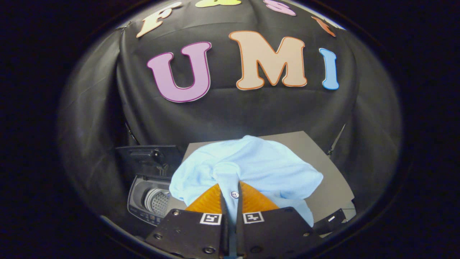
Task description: Put the clothes into the washing machine and then close the washing machine lid.
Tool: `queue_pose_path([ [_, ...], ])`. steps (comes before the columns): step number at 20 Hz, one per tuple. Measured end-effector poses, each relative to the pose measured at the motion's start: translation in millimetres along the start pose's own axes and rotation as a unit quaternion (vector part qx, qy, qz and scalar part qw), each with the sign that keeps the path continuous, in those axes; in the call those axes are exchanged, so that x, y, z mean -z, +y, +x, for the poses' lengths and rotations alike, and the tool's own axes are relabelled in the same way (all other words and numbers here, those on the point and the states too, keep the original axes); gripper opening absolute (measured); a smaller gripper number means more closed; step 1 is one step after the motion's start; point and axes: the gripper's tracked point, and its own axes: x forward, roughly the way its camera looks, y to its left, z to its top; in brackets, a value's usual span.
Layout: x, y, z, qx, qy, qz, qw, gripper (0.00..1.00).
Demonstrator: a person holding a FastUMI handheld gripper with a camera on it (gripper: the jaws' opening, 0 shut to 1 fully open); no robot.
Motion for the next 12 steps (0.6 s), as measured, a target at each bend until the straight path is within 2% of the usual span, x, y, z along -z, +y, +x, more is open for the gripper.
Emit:
queue_pose_path([
  [6, -15.4, 14.2, -8.8, -0.090, -0.022, 0.003, 0.996, 0.08],
  [12, -20.6, 19.9, -9.2, -0.139, -0.075, 0.014, 0.987, 0.08],
])
